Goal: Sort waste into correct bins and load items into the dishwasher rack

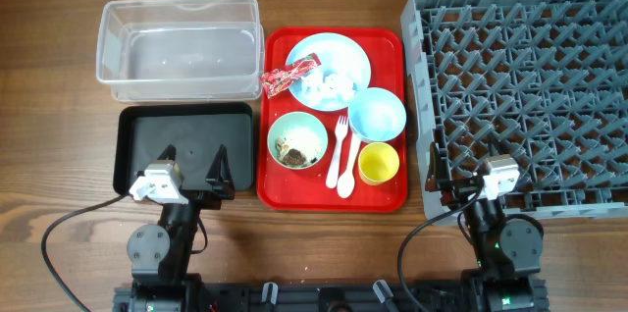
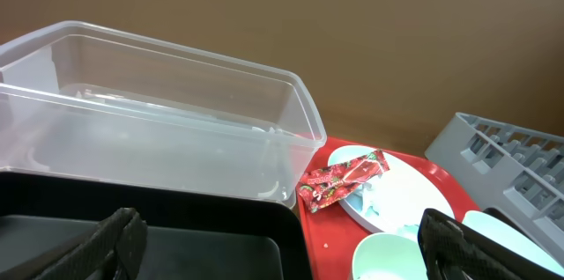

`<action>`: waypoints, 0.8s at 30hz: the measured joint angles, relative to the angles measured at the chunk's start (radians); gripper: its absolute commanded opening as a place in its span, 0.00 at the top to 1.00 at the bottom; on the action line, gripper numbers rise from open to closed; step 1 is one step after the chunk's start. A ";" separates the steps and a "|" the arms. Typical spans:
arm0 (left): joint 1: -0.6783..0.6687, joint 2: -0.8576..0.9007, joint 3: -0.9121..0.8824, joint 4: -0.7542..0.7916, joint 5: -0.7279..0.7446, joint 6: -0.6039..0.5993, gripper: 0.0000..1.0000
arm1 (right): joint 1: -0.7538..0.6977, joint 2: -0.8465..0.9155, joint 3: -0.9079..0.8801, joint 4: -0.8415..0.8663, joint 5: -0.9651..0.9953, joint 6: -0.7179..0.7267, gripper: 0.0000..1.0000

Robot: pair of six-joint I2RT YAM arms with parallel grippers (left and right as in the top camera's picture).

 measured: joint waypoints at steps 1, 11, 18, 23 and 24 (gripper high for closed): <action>0.000 0.000 0.000 0.000 0.000 0.000 0.00 | 0.000 0.000 0.000 0.000 0.000 0.000 0.00; 0.000 0.000 0.000 0.000 0.000 0.000 0.00 | 0.000 0.000 0.000 0.000 0.000 0.000 0.00; 0.000 0.000 0.000 0.000 0.000 0.000 0.00 | 0.000 0.000 0.000 0.000 0.000 0.000 0.00; 0.000 0.000 0.000 0.001 0.000 0.000 0.00 | 0.000 0.000 0.000 0.000 0.000 0.058 0.00; 0.000 0.000 0.000 0.001 0.000 -0.002 0.00 | 0.000 0.000 0.000 0.000 0.000 0.071 0.00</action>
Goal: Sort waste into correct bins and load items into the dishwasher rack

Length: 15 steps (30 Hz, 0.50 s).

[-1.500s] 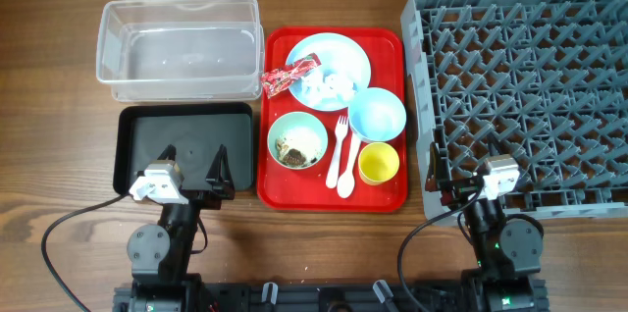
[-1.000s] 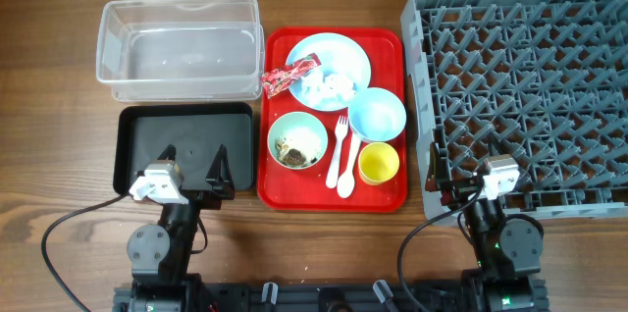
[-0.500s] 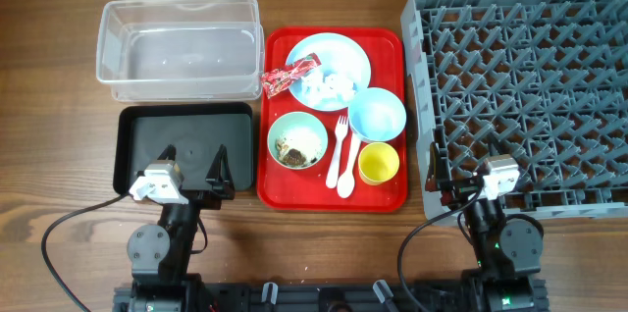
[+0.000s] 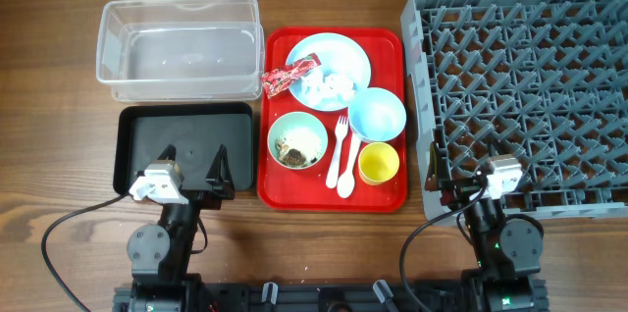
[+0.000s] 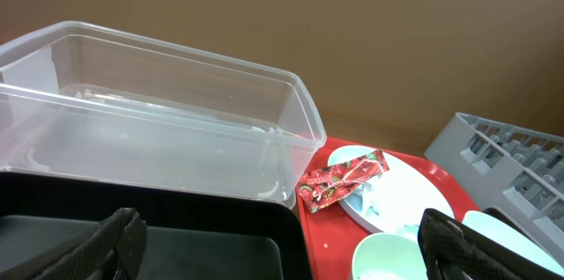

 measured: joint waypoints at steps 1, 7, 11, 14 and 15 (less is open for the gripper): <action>0.000 0.000 0.000 0.000 0.000 -0.007 0.00 | 0.000 0.000 0.000 -0.001 0.000 0.015 0.00; 0.000 0.084 0.020 -0.035 0.001 -0.063 0.00 | 0.000 0.053 0.099 -0.142 0.011 0.041 0.00; 0.000 0.264 0.158 -0.154 0.001 -0.077 0.00 | 0.000 0.178 0.290 -0.325 0.016 0.051 0.00; -0.001 0.450 0.348 -0.303 0.002 -0.081 0.00 | 0.000 0.326 0.450 -0.478 0.018 0.052 0.00; -0.001 0.524 0.422 -0.362 0.003 -0.082 0.00 | 0.000 0.378 0.496 -0.528 0.018 0.055 0.00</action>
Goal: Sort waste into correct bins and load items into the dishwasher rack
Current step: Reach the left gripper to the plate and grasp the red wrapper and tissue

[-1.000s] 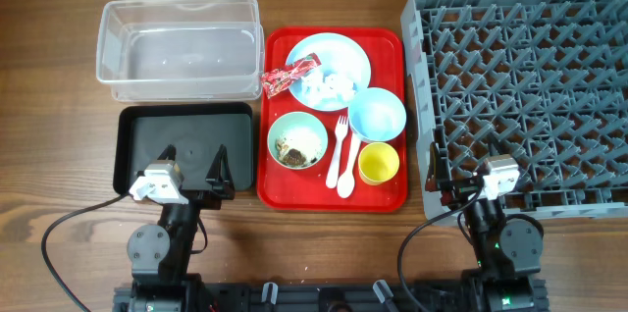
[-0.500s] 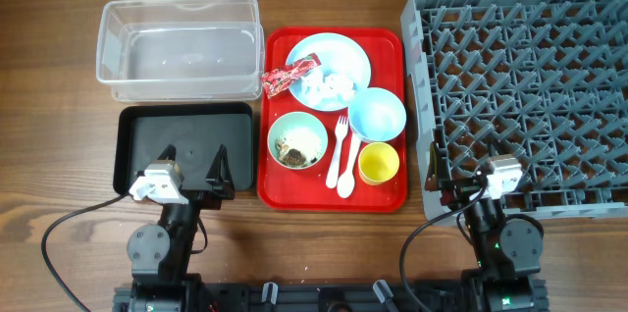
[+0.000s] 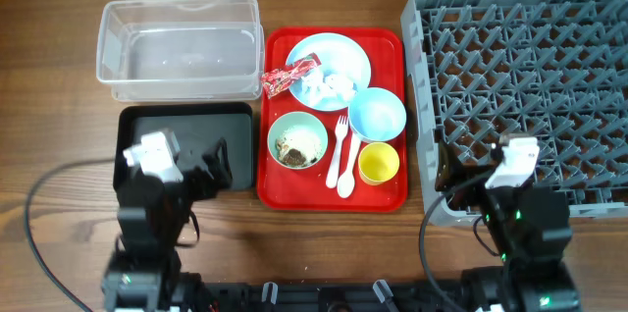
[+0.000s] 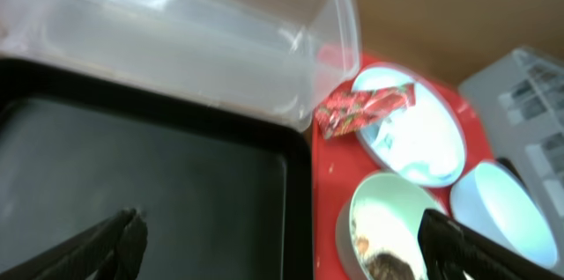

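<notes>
On the red tray point(image 3: 392, 199) a pale blue plate point(image 3: 339, 57) carries a red wrapper point(image 3: 287, 76) and crumpled white paper point(image 3: 329, 85). Below it are a green bowl point(image 3: 296, 141) with food scraps, a blue bowl point(image 3: 377, 114), a yellow cup point(image 3: 378, 163) and white cutlery point(image 3: 340, 155). My left gripper point(image 3: 196, 170) hangs open over the black tray point(image 3: 137, 121), holding nothing. In the left wrist view my left gripper point(image 4: 282, 249) spans from the black tray point(image 4: 150, 183) to the green bowl point(image 4: 388, 236), with the wrapper point(image 4: 366, 106) beyond. My right gripper point(image 3: 463, 175) is open at the front left corner of the grey rack point(image 3: 520, 57).
A clear plastic bin point(image 3: 179, 10) stands behind the black tray, and shows again as the clear bin point(image 4: 176, 42) in the left wrist view. The rack fills the right side of the wooden table point(image 3: 49, 106). Cables trail from both arms at the near edge.
Both arms have come up and away from the near edge. The left wrist now looks down on the black tray and green bowl. The right wrist sits further right over the rack's front edge.
At both earlier moments the two arms rested at the near table edge with the left gripper open, and nothing on the tray moved. Now both arms stand higher and further in, and all the items lie where they were.
</notes>
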`<action>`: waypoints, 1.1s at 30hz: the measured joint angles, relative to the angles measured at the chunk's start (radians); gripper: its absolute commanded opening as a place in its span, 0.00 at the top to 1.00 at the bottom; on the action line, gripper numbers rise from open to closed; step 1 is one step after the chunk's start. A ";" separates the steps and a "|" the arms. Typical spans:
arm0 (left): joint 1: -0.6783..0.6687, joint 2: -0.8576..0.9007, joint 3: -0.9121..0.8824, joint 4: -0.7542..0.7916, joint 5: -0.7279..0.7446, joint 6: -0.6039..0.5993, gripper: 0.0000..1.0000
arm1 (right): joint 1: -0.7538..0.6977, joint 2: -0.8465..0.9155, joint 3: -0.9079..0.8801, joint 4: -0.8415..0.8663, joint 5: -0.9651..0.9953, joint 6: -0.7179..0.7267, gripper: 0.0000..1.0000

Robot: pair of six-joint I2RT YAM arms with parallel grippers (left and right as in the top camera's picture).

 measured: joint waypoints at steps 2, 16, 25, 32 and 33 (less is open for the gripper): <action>0.000 0.117 0.109 -0.087 0.002 0.000 0.00 | 0.000 0.100 0.082 -0.089 0.001 0.004 0.00; 0.000 0.620 0.487 -0.222 0.154 0.006 0.00 | 0.000 0.558 0.404 -0.357 -0.049 0.005 0.00; -0.230 0.843 0.690 0.048 0.101 0.219 0.00 | 0.000 0.558 0.404 -0.344 -0.057 0.008 0.00; -0.369 1.135 0.757 0.249 0.045 0.499 0.05 | 0.000 0.558 0.404 -0.345 -0.057 0.009 0.00; -0.377 1.180 0.757 0.275 0.042 0.539 0.05 | 0.000 0.558 0.404 -0.344 -0.057 0.011 0.00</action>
